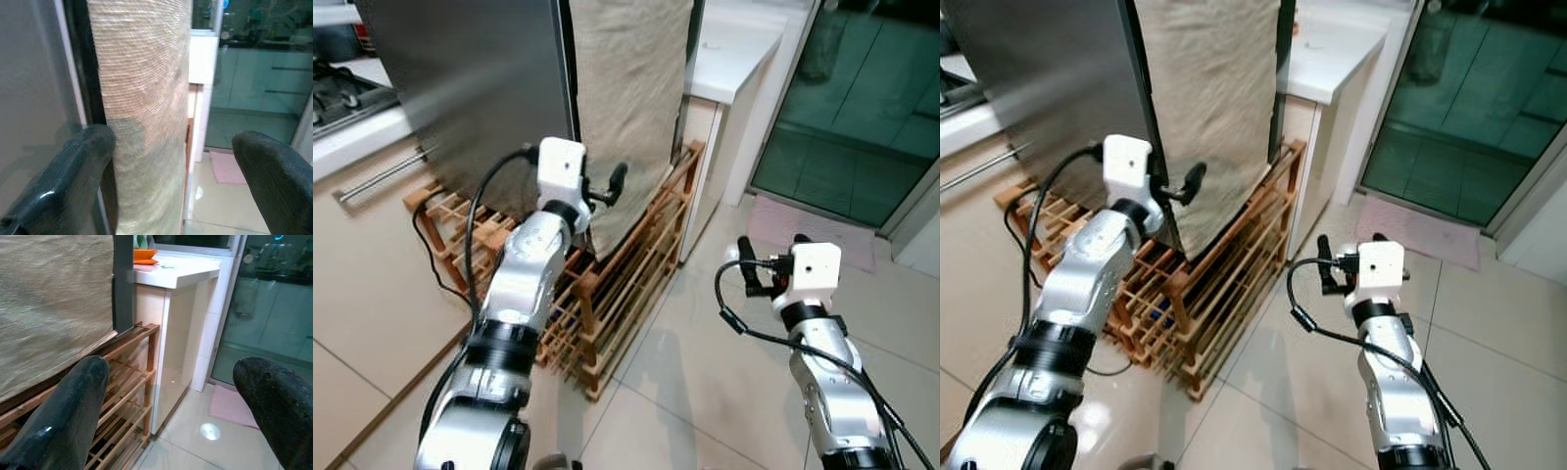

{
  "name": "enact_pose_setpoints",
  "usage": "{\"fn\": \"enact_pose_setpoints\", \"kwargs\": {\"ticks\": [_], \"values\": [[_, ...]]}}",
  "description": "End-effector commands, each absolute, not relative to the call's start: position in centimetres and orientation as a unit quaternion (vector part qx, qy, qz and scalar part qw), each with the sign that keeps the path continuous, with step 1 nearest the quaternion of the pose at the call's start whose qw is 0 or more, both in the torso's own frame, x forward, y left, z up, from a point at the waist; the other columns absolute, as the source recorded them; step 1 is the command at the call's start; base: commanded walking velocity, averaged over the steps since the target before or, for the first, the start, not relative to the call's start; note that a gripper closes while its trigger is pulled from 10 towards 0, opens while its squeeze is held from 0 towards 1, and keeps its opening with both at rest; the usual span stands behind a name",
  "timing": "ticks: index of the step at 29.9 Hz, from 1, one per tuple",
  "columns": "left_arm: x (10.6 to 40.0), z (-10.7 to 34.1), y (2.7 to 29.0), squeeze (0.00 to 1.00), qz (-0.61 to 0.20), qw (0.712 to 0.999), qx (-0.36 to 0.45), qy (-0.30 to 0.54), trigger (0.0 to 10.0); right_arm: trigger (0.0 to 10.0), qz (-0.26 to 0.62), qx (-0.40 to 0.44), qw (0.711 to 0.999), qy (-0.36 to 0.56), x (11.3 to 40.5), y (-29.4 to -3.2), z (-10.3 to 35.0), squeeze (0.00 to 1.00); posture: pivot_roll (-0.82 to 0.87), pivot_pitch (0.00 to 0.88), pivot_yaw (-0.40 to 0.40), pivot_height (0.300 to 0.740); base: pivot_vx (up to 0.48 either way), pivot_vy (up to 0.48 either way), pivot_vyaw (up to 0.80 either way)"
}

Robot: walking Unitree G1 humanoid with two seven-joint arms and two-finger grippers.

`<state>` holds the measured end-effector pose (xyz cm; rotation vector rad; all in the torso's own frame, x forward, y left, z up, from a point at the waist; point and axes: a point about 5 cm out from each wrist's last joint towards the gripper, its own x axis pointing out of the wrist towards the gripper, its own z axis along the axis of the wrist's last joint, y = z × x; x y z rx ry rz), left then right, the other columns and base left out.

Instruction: Restocking fridge

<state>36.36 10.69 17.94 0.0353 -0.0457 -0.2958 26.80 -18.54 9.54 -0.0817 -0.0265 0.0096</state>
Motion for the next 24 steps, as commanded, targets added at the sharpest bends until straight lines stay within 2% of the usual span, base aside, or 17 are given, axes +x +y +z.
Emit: {"fn": "enact_pose_setpoints", "kwargs": {"ticks": [1, 10, 19, 24], "values": [[36.8, 18.5, 10.9, 0.0, -0.135, 0.99, 0.023, -0.022, 10.0, 10.0, -0.007, -0.042, 0.999, -0.014, 26.4, -19.1, 9.8, 0.0, -0.1, 0.0, 0.019, 0.726, 0.0, 0.0, 0.0], [37.2, 18.4, 10.7, 0.0, -0.106, 0.994, -0.008, -0.013, 10.0, 10.0, -0.008, -0.047, 0.999, -0.001, 25.5, -19.3, 9.4, 0.0, -0.12, 0.0, 0.014, 0.726, 0.0, 0.0, 0.0], [35.9, 16.5, 10.7, 0.0, -0.098, 0.992, -0.076, 0.031, 10.0, 10.0, -0.01, -0.048, 0.999, 0.003, 25.7, -19.4, 9.4, 0.0, -0.12, 0.0, 0.015, 0.726, 0.0, 0.0, 0.0], [35.5, 15.9, 10.8, 0.0, -0.095, 0.991, -0.084, 0.041, 10.0, 10.0, -0.009, -0.046, 0.999, 0.004, 25.7, -19.2, 9.3, 0.0, -0.11, 0.0, 0.014, 0.726, 0.0, 0.0, 0.0]]}}
